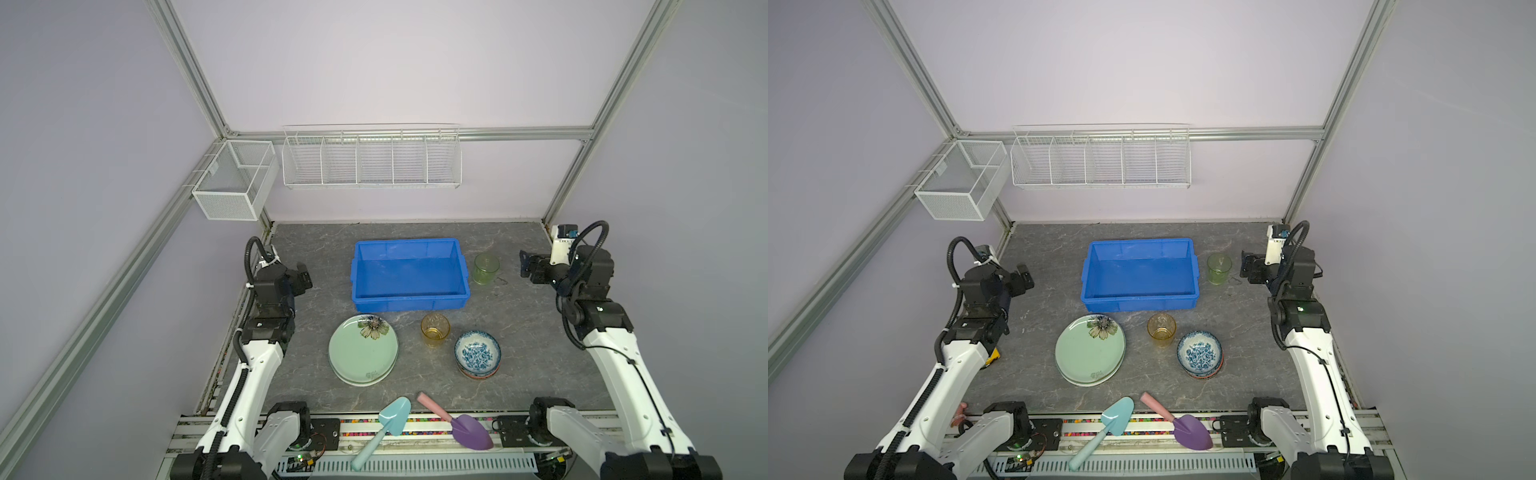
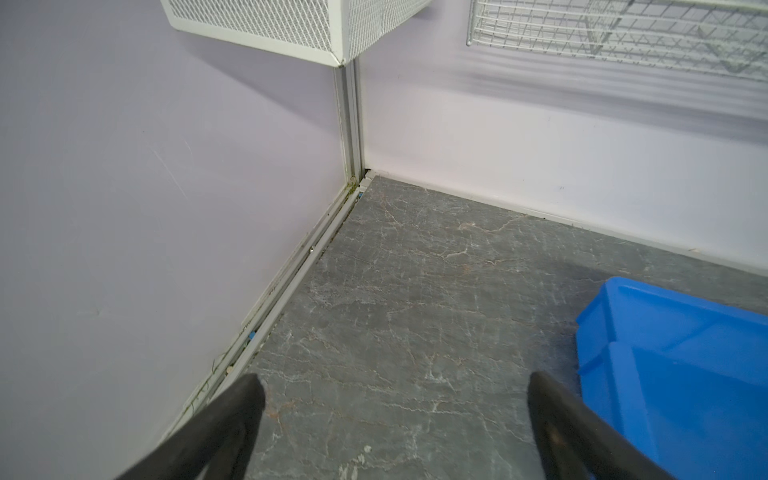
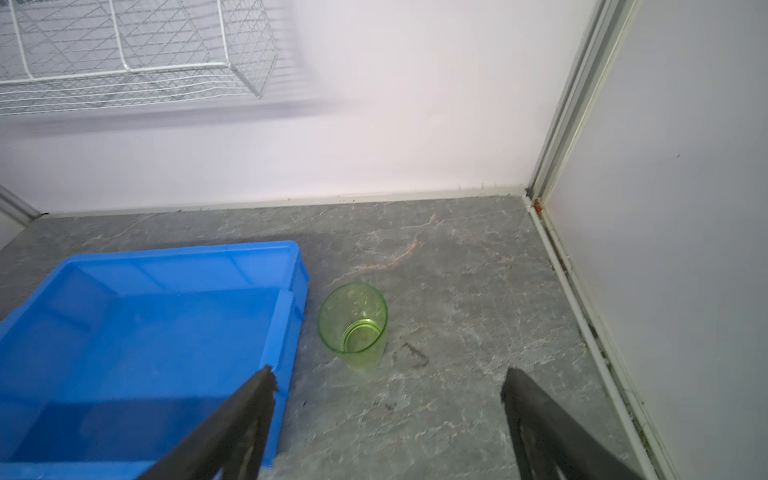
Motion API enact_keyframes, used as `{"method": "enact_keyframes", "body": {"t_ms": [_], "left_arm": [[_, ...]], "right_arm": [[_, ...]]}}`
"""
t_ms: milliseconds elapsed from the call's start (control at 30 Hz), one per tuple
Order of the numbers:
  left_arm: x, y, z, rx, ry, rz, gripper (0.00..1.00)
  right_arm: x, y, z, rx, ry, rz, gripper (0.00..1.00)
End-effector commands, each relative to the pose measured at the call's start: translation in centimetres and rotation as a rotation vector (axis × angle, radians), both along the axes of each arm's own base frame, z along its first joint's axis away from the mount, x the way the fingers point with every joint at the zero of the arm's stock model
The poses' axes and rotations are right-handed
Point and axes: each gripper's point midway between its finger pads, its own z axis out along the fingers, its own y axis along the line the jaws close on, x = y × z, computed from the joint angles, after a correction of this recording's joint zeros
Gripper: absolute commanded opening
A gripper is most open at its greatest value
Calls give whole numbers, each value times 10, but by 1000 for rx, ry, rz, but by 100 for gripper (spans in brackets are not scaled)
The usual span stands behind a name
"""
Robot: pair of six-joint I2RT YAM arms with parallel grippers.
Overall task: Place the mixed dishes into the plastic bin
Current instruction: 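Raise both arms and swing the right gripper over the green flower plate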
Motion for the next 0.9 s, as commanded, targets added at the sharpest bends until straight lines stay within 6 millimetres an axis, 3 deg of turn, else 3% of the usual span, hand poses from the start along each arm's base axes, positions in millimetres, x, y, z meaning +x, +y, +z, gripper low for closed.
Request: {"method": "enact_keyframes", "body": {"t_ms": [0,100,200,467,567,867], "left_arm": [[-26,18,3,-127,76,169,99],[-38,13,4,-186,161,177,99],[-49,-4,-5,-251,251,102,99],[-99,-51,-46,-470,502,-47,99],[-119,-68,-66,-601,574,-58,99],[-172,-85,-111,-800,705,21,99]], "right_arm": [[-21,21,-17,104,147,68,88],[-27,33,-8,148,198,102,88],[-33,46,-2,143,243,146,88],[-46,81,-9,119,355,229,88],[-52,104,-13,169,398,323,88],[-80,193,-32,140,524,554,88]]}}
